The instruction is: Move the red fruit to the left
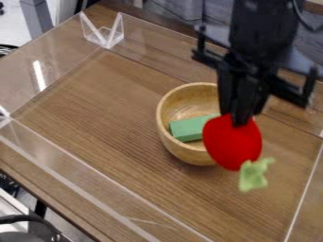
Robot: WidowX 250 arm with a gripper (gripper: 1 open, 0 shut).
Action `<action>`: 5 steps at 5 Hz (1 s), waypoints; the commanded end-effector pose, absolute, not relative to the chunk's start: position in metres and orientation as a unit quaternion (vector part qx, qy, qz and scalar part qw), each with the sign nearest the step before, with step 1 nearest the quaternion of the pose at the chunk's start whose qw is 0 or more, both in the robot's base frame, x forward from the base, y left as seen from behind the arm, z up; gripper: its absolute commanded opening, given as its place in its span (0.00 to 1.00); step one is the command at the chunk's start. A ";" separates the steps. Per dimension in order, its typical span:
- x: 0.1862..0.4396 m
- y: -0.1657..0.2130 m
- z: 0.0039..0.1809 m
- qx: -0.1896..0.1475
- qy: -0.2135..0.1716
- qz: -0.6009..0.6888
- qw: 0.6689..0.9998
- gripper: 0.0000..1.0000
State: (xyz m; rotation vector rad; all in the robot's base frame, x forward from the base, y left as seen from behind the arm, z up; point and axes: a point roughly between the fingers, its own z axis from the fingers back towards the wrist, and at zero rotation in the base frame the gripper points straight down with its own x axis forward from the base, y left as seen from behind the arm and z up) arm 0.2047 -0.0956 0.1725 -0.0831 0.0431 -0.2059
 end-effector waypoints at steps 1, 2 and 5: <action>0.205 -0.099 0.190 -0.052 -0.009 -0.074 0.996 0.00; 0.200 -0.099 0.197 -0.053 -0.014 -0.047 0.997 0.00; 0.215 -0.017 0.251 -0.049 -0.066 0.131 0.988 0.00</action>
